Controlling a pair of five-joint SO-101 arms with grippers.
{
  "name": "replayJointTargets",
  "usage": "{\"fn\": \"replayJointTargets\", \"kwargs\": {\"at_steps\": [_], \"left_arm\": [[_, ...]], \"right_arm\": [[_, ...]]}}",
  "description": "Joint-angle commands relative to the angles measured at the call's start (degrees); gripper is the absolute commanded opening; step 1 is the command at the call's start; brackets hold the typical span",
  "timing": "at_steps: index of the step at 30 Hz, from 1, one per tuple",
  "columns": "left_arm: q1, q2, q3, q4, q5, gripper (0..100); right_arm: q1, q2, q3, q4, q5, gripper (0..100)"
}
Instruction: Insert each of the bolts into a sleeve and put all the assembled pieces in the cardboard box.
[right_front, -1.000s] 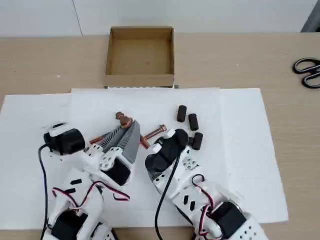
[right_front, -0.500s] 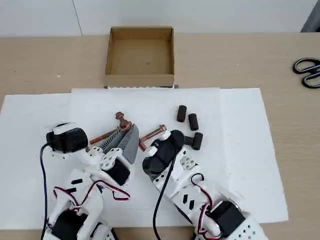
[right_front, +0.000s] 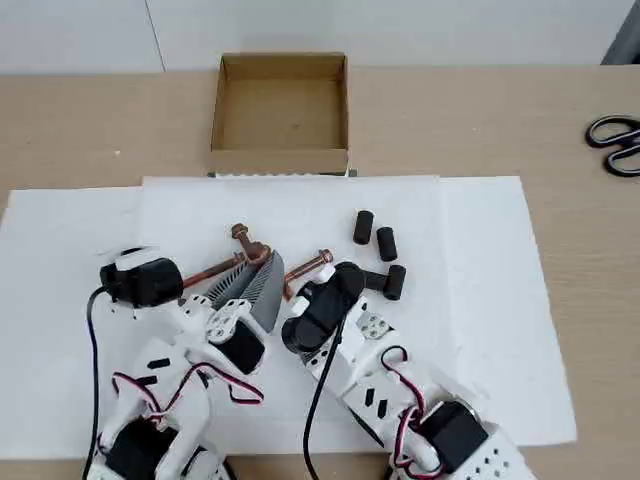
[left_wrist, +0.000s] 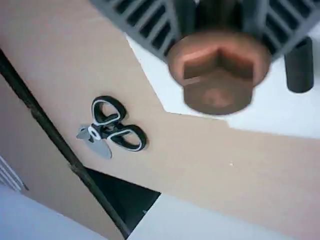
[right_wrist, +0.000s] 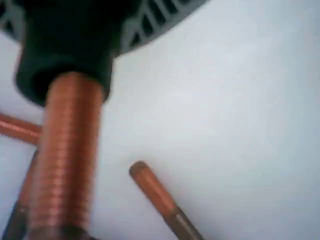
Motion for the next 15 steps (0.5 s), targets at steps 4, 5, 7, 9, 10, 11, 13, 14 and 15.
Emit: {"fn": "replayJointTargets", "kwargs": {"at_steps": [4,5,7,9,10,11,13,14,15], "left_arm": [[1.5,0.0,2.2,-3.0,0.3,1],[1.5,0.0,2.8,-3.9,0.3,1],[1.4,0.0,3.7,-5.4,0.3,1],[1.4,0.0,3.9,-6.0,0.3,1],[1.4,0.0,3.9,-6.0,0.3,1],[1.4,0.0,4.0,-6.2,0.3,1],[1.1,0.0,4.1,-6.3,0.3,1],[0.5,0.0,4.1,-6.4,0.3,1],[-0.1,0.0,4.0,-6.6,0.3,1]], "right_arm": [[-0.7,-1.1,-1.8,-3.2,0.2,0.2],[-0.7,-1.1,-1.8,-3.2,0.2,0.2],[-0.7,-1.1,-1.8,-3.2,0.3,0.2],[-0.7,-1.1,-1.8,-3.2,0.3,0.2],[-0.7,-1.1,-1.8,-3.2,0.3,0.2],[-0.7,-1.1,-1.8,-3.2,0.3,0.2],[-0.7,-1.1,-1.8,-3.2,0.3,0.2],[-0.7,-1.1,-1.8,-3.1,0.3,0.2],[-0.7,-1.1,-1.7,-3.1,0.3,0.2]]}}
